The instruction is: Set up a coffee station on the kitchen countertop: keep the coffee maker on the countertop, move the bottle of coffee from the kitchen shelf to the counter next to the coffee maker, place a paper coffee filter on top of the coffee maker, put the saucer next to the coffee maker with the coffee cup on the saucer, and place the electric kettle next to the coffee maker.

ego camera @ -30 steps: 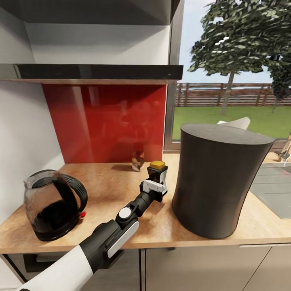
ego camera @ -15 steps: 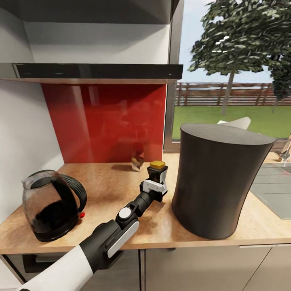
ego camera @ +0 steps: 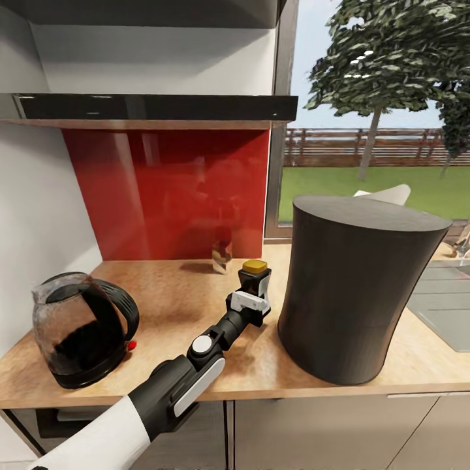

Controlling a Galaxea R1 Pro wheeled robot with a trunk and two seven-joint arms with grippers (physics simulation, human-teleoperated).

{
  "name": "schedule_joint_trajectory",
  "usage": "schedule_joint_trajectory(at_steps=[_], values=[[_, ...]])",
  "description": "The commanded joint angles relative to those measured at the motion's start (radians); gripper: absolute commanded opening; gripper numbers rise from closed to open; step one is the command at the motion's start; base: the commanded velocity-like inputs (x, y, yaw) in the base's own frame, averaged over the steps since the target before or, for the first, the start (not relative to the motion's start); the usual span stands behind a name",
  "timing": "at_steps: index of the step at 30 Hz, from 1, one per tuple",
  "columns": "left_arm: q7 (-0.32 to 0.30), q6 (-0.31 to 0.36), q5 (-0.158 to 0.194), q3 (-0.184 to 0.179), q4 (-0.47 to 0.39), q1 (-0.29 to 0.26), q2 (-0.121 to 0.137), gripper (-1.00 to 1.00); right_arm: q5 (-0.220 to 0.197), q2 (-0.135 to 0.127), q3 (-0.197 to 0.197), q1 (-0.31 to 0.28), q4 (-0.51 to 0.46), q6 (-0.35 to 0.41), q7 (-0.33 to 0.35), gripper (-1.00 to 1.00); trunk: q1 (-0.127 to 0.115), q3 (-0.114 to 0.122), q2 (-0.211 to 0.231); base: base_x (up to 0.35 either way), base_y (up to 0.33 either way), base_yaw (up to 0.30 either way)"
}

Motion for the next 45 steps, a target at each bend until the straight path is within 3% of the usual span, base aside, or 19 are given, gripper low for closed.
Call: schedule_joint_trajectory(at_steps=[1,19,45], values=[[0.006,-0.004,0.008,-0.004,0.000,-0.002,0.000,-1.00,0.001,0.000,0.002,-0.001,0.001,-0.003,0.000,1.00,0.000,-0.003,-0.001,0.000,0.000,0.000],[0.005,-0.004,0.008,-0.006,0.006,-0.002,0.000,-1.00,0.002,0.000,0.002,-0.001,0.001,-0.003,0.000,1.00,0.000,-0.013,-0.001,0.000,0.000,0.000],[0.005,-0.004,0.008,-0.008,0.007,-0.002,0.000,-1.00,0.002,0.000,0.002,-0.001,0.001,-0.003,-0.001,1.00,0.000,-0.052,-0.001,0.000,0.000,0.000]])
